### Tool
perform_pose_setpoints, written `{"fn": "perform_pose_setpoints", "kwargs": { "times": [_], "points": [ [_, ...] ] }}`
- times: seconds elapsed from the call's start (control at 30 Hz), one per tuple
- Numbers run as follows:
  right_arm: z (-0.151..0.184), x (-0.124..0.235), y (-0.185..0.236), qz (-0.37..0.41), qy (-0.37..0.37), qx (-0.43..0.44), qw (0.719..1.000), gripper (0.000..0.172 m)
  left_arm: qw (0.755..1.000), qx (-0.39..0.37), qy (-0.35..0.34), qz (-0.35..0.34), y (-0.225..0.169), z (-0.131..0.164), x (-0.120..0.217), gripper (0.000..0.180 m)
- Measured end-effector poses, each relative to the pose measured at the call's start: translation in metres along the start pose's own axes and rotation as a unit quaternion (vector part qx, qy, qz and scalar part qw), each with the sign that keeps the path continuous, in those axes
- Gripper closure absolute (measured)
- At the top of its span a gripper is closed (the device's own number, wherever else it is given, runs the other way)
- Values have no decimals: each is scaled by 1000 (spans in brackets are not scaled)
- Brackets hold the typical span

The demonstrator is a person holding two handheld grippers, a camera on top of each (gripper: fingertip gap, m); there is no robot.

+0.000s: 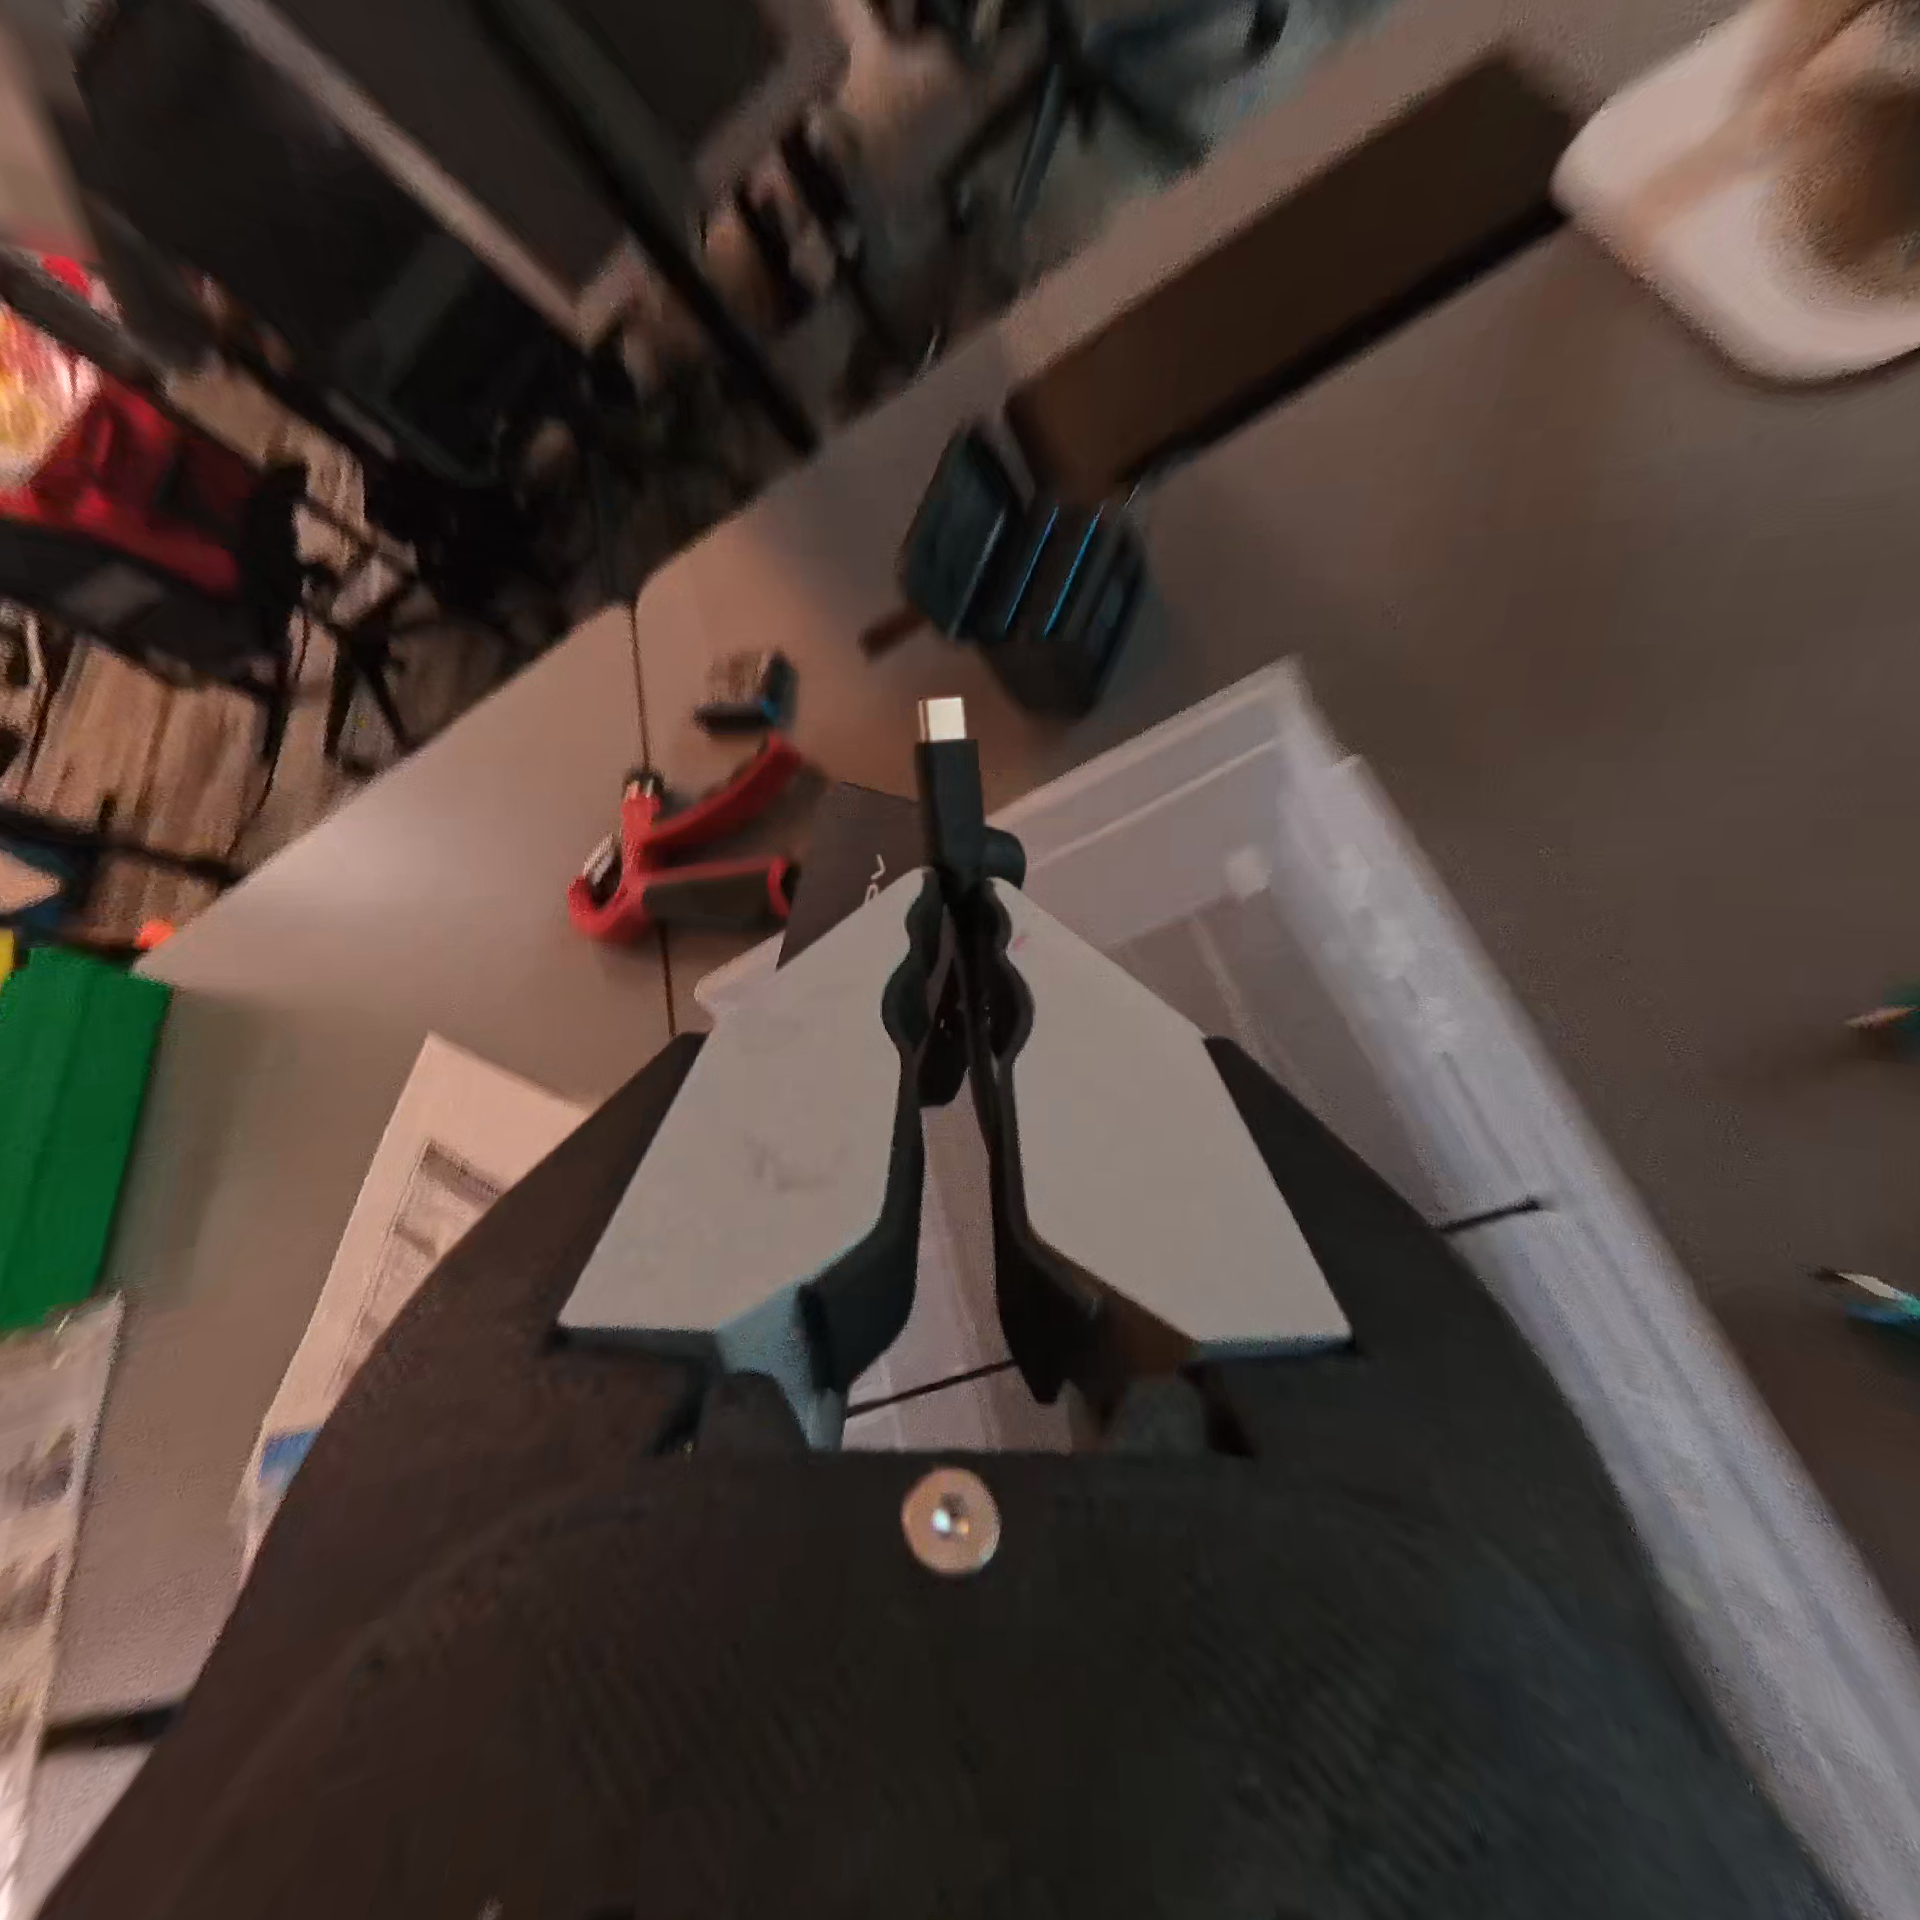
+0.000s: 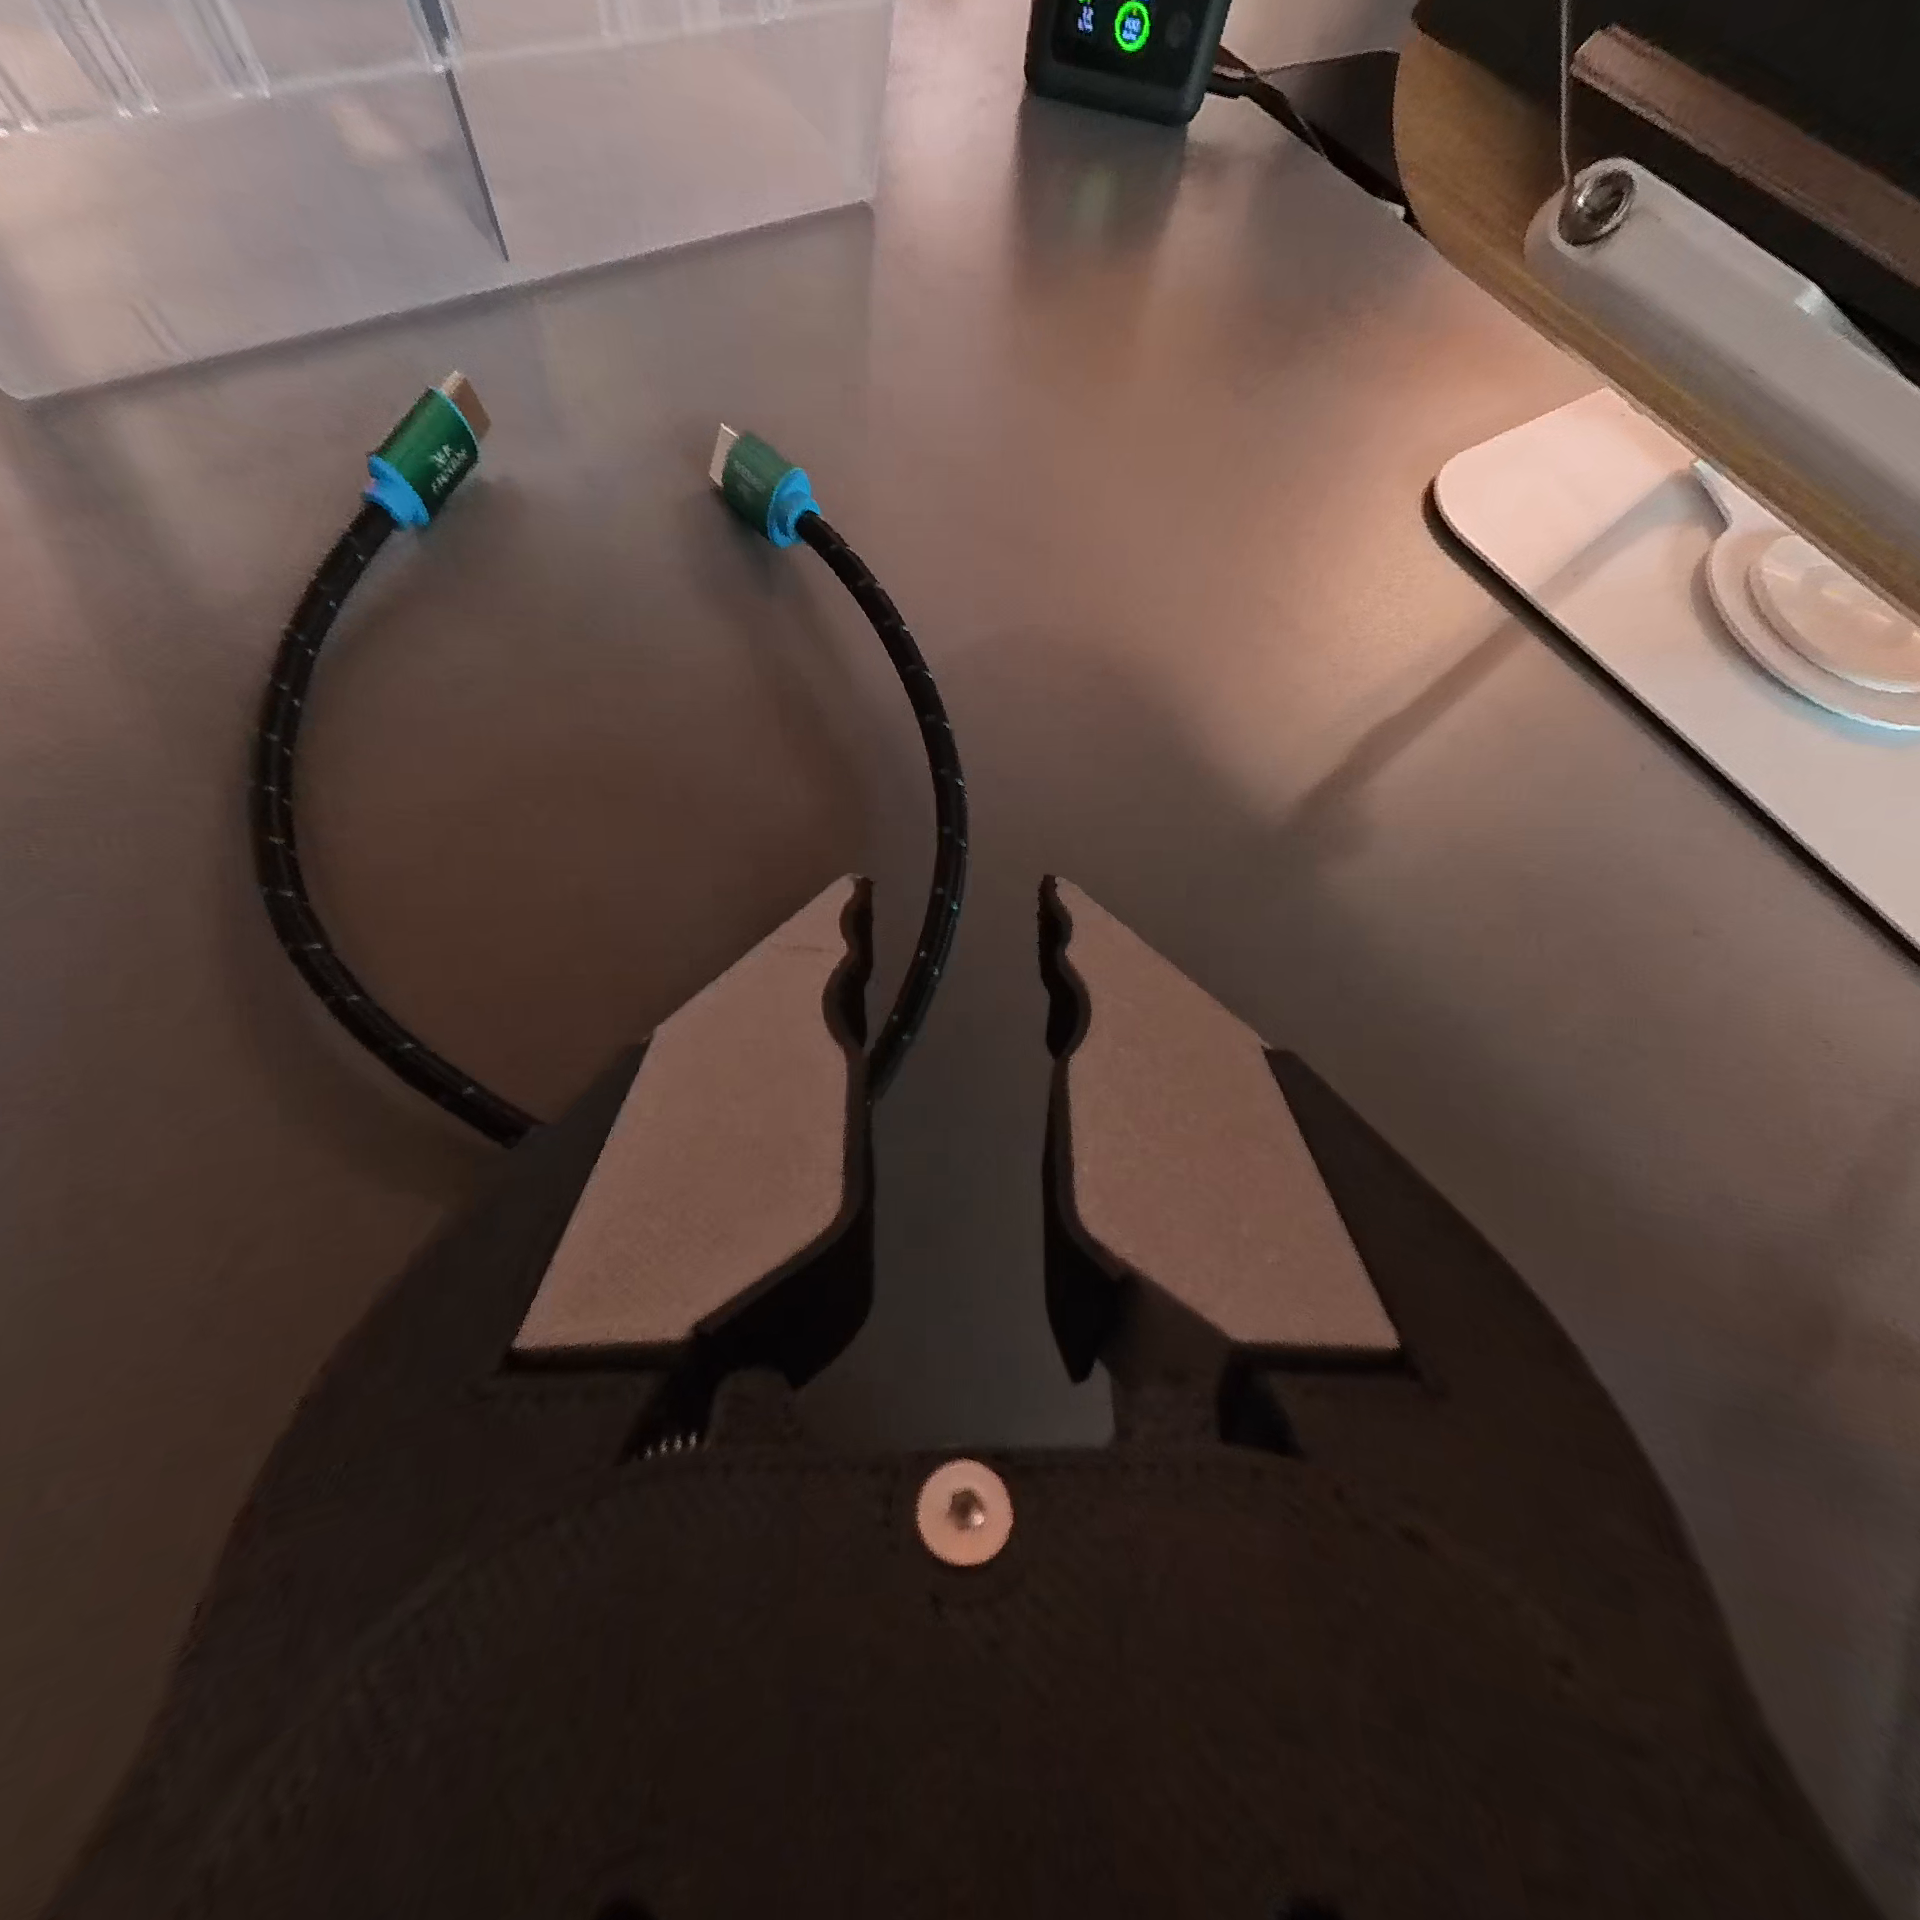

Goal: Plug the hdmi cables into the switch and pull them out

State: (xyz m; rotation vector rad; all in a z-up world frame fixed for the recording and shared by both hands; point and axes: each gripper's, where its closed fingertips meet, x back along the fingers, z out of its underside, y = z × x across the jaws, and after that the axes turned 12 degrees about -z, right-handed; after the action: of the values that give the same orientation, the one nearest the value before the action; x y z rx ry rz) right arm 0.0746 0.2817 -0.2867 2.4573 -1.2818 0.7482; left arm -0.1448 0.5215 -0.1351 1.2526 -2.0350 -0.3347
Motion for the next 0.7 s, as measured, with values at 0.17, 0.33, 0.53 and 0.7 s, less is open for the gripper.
{"fn": "perform_pose_setpoints", "kwargs": {
  "times": [0.17, 0.33, 0.53, 0.7],
  "points": [
    [-15, 2, 20, -56, -44, 12, 997, 135, 974, -36, -142, 174, -96, -63, 97, 175],
    [-36, 18, 20, -42, -99, 47, 993, 126, 937, -121, -219, 243, -202, -86, 152, 176],
    [-60, 58, 4, -6, -214, 28, 976, 127, 918, -80, -234, 309, -300, -96, 130, 176],
    [-41, 67, -32, 78, -185, 3, 980, 118, 918, -26, -209, 337, -353, -94, 94, 176]
  ]
}}
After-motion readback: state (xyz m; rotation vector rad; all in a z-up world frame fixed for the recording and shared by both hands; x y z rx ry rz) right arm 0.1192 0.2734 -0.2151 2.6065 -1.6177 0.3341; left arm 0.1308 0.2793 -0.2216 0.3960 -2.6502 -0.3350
